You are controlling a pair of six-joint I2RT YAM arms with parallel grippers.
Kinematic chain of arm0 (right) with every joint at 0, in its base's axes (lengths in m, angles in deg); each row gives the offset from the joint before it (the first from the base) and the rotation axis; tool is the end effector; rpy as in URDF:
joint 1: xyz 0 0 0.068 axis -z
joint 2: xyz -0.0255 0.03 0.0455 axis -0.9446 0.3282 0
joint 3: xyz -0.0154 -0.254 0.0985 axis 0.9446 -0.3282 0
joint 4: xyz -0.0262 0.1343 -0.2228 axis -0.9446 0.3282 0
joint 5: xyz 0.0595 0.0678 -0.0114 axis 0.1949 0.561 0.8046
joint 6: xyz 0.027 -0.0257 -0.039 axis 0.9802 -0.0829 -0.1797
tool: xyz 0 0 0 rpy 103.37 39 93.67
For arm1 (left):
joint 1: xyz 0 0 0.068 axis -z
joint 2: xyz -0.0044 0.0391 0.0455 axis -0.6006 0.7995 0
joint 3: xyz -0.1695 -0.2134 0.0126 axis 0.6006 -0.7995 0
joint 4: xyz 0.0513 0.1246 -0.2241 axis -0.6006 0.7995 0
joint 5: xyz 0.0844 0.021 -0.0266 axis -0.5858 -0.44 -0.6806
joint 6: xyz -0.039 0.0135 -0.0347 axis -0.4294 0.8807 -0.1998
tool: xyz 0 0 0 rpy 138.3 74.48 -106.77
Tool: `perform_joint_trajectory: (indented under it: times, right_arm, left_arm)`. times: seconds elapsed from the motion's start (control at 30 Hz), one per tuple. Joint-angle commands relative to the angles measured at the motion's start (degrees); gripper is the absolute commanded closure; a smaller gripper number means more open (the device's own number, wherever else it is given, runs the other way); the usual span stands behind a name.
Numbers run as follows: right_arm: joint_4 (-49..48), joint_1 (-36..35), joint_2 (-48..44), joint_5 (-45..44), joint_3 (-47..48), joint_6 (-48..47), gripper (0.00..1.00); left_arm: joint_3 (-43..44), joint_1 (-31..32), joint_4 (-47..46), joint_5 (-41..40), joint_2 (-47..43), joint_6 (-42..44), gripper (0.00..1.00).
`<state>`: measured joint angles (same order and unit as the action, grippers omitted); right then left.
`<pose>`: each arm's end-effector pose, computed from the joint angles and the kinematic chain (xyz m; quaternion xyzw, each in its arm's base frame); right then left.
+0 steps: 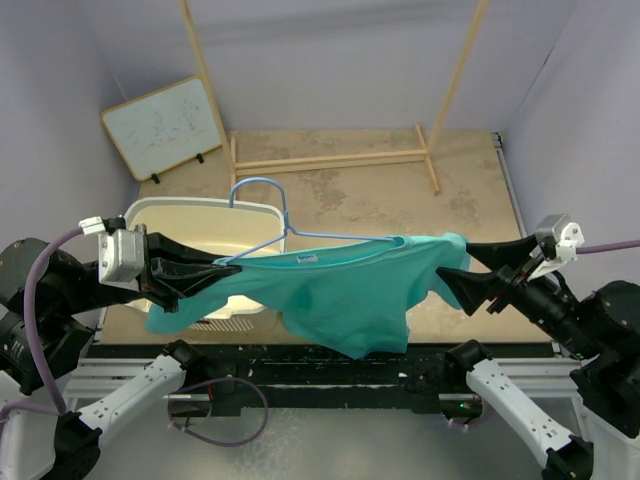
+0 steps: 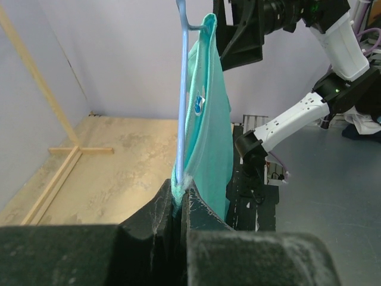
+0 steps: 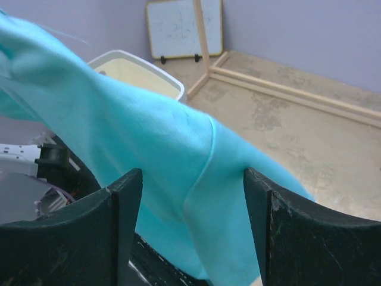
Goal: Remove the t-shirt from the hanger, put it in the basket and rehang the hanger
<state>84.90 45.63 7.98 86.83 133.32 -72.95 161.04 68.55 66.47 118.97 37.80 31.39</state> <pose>0.0076 0.0134 0.4779 -0.1668 0.6621 0.3150 0.6592 0.0218 -0.0429 0.5215 0.4246 0.5101 -0.4509 0.5968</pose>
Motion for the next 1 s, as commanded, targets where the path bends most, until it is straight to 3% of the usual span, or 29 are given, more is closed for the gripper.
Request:
perform_joint_trajectory:
  times: [0.0, 0.2, 0.33, 0.6, 0.7, 0.83, 0.87, 0.97]
  right_arm:
    - [-4.6, 0.08, 1.39, 2.74, 5.39, -3.49, 0.29]
    - [-3.71, 0.08, 2.97, 6.27, 7.57, -5.79, 0.22]
    - [-4.3, 0.03, 4.09, 12.27, 4.32, -6.73, 0.22]
    - [-6.72, 0.07, 4.15, 13.28, -1.29, -7.04, 0.25]
    - [-7.91, 0.08, 4.14, 13.97, -2.22, -6.76, 0.4]
    - [-10.76, 0.08, 4.15, 11.42, -3.39, -4.44, 0.92]
    - [-11.03, 0.08, 4.13, 9.15, -3.67, -3.54, 1.0]
    - [-10.79, 0.08, 3.49, -0.1, -4.65, 2.36, 1.0]
  left_arm:
    - [-0.47, 0.09, -2.34, -0.44, 0.24, -0.91, 1.0]
    - [-1.51, 0.09, -1.91, 0.34, 0.27, -0.68, 1.0]
    - [-1.63, 0.09, -3.42, 1.42, 0.34, -1.23, 1.0]
    - [-1.59, 0.09, -5.57, 2.97, 1.05, -2.12, 1.0]
    - [-1.81, 0.09, -5.88, 2.84, 1.04, -2.36, 1.0]
    - [-2.69, 0.09, -5.48, 1.23, 0.81, -2.06, 1.0]
    - [-2.95, 0.09, -5.25, 0.33, 0.66, -1.93, 1.0]
    - [-3.32, 0.05, -4.45, -2.28, -0.36, -1.45, 1.0]
